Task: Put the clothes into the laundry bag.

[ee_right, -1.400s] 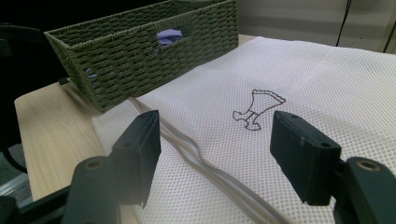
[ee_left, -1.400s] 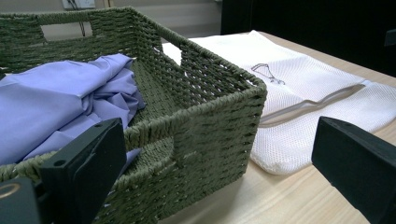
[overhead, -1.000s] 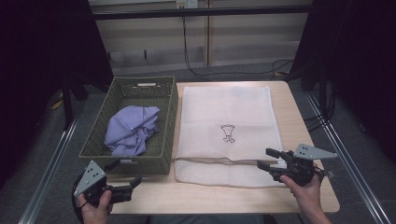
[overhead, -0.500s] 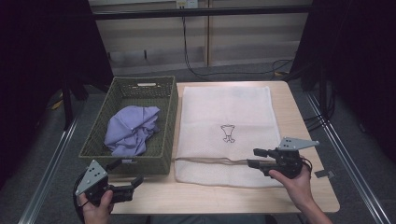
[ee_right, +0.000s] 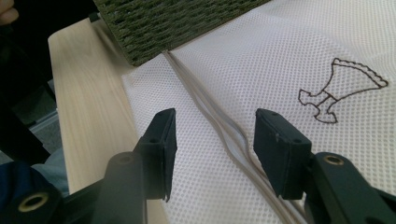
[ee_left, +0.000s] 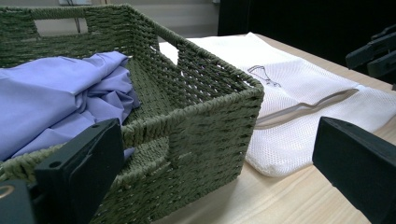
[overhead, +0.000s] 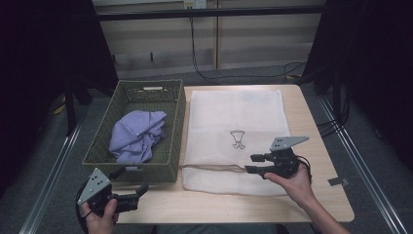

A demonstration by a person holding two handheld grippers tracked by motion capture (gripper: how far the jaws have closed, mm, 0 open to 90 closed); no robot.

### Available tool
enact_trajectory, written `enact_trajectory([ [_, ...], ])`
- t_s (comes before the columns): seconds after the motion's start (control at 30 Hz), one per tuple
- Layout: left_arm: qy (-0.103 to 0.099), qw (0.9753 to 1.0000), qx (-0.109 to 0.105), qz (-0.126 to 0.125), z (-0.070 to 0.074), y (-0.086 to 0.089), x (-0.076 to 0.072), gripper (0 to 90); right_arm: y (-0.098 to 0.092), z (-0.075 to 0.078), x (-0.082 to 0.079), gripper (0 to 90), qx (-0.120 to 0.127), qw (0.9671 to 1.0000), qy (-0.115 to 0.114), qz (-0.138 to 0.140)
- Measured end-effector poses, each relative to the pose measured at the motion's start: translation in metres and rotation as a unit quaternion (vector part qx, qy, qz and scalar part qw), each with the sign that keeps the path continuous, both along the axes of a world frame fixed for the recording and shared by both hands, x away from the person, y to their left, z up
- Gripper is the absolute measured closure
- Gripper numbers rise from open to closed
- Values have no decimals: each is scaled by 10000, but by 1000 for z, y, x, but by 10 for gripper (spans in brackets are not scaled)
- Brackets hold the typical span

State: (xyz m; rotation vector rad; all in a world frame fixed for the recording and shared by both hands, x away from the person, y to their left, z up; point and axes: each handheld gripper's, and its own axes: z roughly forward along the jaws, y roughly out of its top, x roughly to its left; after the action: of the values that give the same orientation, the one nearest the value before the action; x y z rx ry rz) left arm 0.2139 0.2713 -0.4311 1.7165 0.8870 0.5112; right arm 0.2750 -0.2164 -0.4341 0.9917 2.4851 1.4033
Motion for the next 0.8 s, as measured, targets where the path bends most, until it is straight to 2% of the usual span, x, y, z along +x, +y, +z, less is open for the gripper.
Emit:
enact_trajectory([
  [0.2, -21, 10000, 80, 36, 0, -1, 0, 23, 12, -1, 18, 549, -62, 10000, 23, 13],
  [0.23, -34, 10000, 67, -21, 0, -1, 0, 23, 14, -2, 21, 570, -81, 9999, 36, 51],
  [0.3, -52, 9999, 151, 15, 1, -3, 0, 23, 18, -3, 26, 590, -153, 9998, 50, 138],
  [0.4, -40, 9999, 95, -114, 1, -4, 0, 23, 24, -6, 31, 643, -154, 9996, 100, 228],
  [0.47, -25, 9999, 118, -106, 0, -5, 0, 23, 28, -7, 35, 657, -208, 9993, 142, 280],
  [0.6, -50, 9999, 80, -81, 0, -3, 0, 23, 37, -4, 41, 643, -375, 9985, 173, 369],
  [0.67, -44, 9999, 79, -67, 1, -3, -1, 23, 40, -4, 45, 619, -424, 9985, 158, 305],
  [0.8, -76, 9998, 152, -33, 1, -2, -2, 23, 40, -15, 50, 620, -430, 9986, 190, 223],
])
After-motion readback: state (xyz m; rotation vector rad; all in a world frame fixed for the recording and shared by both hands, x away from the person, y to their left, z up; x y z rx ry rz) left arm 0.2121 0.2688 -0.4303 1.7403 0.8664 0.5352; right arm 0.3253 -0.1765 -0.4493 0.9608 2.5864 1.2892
